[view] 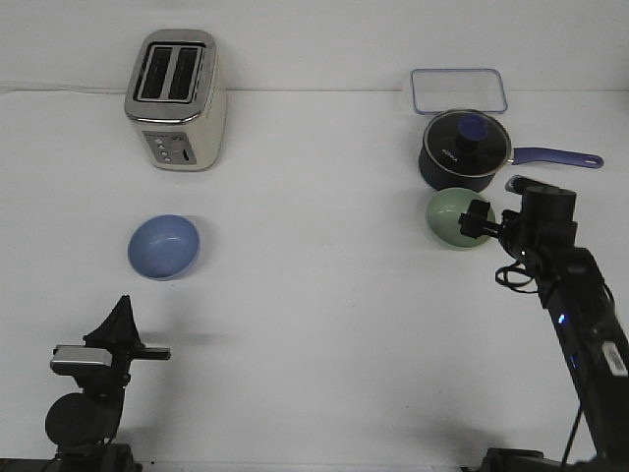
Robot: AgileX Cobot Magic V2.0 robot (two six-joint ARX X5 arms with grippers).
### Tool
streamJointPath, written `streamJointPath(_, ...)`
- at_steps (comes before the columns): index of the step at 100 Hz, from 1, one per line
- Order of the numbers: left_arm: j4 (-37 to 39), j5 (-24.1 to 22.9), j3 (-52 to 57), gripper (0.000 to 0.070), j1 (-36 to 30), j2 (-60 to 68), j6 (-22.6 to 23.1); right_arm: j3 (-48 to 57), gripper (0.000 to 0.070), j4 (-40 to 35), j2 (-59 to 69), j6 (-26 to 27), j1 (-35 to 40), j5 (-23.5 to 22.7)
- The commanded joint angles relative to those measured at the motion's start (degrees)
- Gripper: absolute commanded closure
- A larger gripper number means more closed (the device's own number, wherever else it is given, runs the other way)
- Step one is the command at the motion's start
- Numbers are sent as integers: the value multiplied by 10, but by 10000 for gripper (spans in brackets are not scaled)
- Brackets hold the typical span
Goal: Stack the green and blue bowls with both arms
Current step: 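Reach the right gripper forward to the rim of the pale green bowl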
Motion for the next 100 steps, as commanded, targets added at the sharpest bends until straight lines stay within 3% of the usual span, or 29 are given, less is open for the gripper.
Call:
streamJointPath(1, 8, 0, -11, 685, 0, -1, -3, 28, 162, -3, 50, -13, -7, -5)
streamJointPath(42, 8, 0, -11, 685, 0, -1, -3, 111, 176, -11, 231, -43, -36, -44)
streamJointPath(46, 9, 0, -11, 685, 0, -1, -3, 111, 211, -6, 240, -45, -36, -49)
streamJointPath(50, 8, 0, -11, 685, 0, -1, -3, 111, 292, -4, 248, -47, -36, -49)
streamJointPath(63, 8, 0, -11, 685, 0, -1, -3, 111, 699, -4, 261, -60, -36, -63)
streamJointPath(100, 9, 0, -11, 685, 0, -1, -3, 112, 700, -18, 216, -60, -41, -71)
